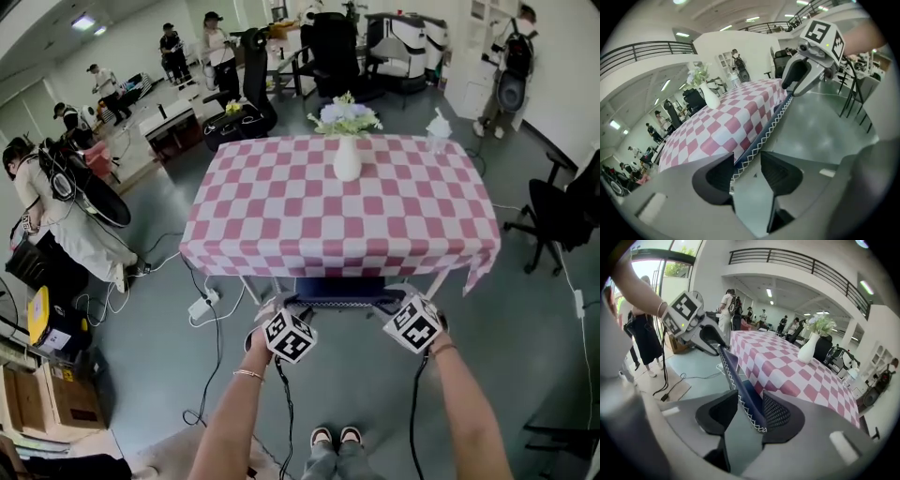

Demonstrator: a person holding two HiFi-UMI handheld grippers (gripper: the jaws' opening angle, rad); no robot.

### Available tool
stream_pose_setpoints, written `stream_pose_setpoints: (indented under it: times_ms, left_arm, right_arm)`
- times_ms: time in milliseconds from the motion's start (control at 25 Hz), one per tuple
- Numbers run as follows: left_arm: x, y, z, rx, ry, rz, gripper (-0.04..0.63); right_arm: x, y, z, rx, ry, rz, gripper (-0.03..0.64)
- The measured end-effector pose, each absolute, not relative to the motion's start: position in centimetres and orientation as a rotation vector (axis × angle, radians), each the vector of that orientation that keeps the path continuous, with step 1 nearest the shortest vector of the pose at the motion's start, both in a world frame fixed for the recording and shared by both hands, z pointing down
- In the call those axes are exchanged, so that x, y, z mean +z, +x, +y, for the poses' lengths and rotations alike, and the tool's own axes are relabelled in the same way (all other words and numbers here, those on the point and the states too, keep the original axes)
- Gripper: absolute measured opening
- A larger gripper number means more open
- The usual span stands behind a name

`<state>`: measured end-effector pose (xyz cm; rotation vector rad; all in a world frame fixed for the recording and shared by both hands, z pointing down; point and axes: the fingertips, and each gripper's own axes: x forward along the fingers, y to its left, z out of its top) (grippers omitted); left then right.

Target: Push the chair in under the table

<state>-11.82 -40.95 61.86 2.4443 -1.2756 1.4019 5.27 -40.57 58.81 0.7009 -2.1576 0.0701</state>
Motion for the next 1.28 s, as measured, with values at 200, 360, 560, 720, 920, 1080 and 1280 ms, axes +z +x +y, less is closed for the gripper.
stream_pose_setpoints:
  times_ms: [200, 360, 560, 720, 920, 1080, 1280]
  left_arm:
    - [56.0, -12.0, -39.1, 0.967, 2.464, -1.415, 0.176]
    - [48.2, -12.9, -38.1, 0.545, 2.449, -1.579, 0.173]
    - [38.6, -14.6, -35.1, 0.095, 2.406, -1.793, 0.145]
    - [33.4, -15.5, -31.3, -0.08, 2.361, -1.978, 0.075]
    - [30.7, -16.0, -26.7, -0.128, 2.33, -2.115, 0.0]
    - [30.6, -15.4, -24.0, -0.082, 2.379, -2.121, 0.0]
    - [30.7, -15.0, -21.8, -0.078, 2.377, -2.119, 0.0]
  right_arm:
    - [51.7, 6.8, -40.4, 0.173, 0.992, -2.389, 0.147]
    - [44.8, 9.5, -39.7, 0.199, 1.331, -2.514, 0.147]
    - [37.5, 12.9, -36.1, 0.214, 1.739, -2.545, 0.147]
    - [33.7, 14.7, -31.5, 0.166, 1.928, -2.515, 0.146]
    - [31.6, 15.8, -26.1, 0.08, 2.027, -2.446, 0.113]
    - [31.7, 16.4, -22.8, 0.041, 2.065, -2.386, 0.044]
    - [32.5, 17.3, -20.4, 0.075, 2.112, -2.328, 0.023]
